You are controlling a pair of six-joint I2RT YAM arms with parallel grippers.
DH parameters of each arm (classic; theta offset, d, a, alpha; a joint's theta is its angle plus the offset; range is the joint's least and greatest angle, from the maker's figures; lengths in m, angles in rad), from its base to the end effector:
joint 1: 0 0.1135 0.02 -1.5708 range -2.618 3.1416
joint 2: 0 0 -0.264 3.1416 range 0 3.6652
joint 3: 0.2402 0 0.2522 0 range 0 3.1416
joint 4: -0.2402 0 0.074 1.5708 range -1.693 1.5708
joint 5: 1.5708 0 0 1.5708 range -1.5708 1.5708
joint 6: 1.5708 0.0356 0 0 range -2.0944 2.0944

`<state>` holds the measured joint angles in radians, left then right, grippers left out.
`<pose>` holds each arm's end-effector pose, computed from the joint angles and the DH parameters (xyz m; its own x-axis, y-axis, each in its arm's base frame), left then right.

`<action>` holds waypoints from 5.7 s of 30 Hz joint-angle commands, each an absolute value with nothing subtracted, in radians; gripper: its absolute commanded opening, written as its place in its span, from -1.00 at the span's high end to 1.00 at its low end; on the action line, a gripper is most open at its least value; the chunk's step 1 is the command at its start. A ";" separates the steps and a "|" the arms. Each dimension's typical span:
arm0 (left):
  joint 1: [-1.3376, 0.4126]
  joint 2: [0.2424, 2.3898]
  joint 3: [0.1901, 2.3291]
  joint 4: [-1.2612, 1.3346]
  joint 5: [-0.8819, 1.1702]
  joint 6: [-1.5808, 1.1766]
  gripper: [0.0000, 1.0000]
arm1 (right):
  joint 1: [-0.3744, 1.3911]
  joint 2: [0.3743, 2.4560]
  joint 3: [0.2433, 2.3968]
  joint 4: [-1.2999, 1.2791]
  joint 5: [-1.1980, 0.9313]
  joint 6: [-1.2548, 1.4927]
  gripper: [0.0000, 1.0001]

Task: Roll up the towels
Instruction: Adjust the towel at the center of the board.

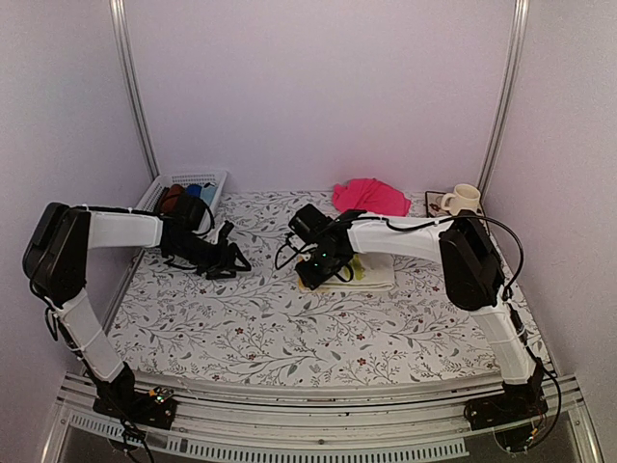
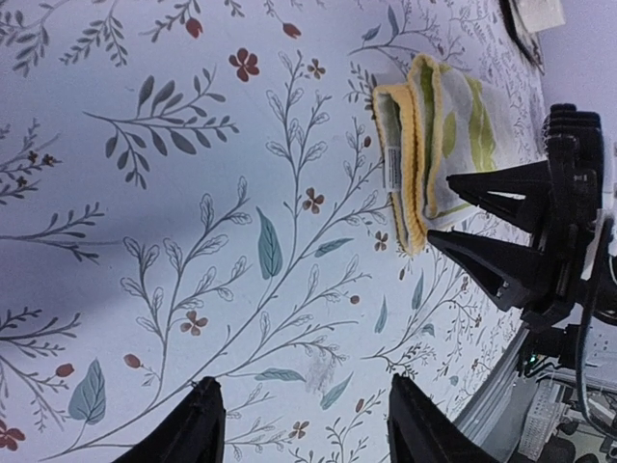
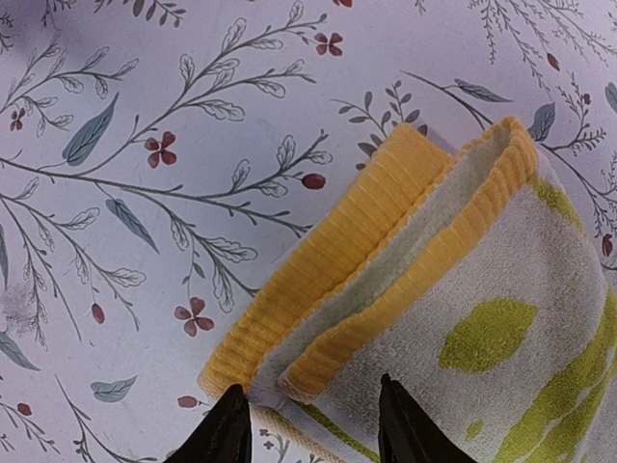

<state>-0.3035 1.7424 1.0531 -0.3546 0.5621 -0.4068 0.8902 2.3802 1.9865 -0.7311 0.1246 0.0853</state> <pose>0.3232 -0.1211 0.1741 -0.9588 -0.0505 -0.2795 0.1408 0.7702 -0.6221 0.3228 0.3916 0.1585 -0.6285 -0.6419 -0.4393 -0.6864 0.7234 -0.0750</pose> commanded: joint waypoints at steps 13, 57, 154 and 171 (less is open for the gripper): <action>-0.292 1.738 1.047 -0.334 0.581 -0.383 -0.16 | 0.901 2.422 1.986 -0.693 0.138 0.063 0.26; -0.293 1.796 1.080 -0.322 0.612 -0.396 -0.16 | 0.907 2.305 1.942 -0.701 0.145 0.021 0.49; -0.386 1.950 1.335 -0.327 0.596 -0.474 -0.17 | 0.804 2.012 1.643 -0.571 -0.030 -0.017 -0.61; -0.579 2.421 1.930 -0.457 0.559 -0.500 -0.13 | 0.462 1.993 1.500 -0.578 -0.003 0.266 -0.53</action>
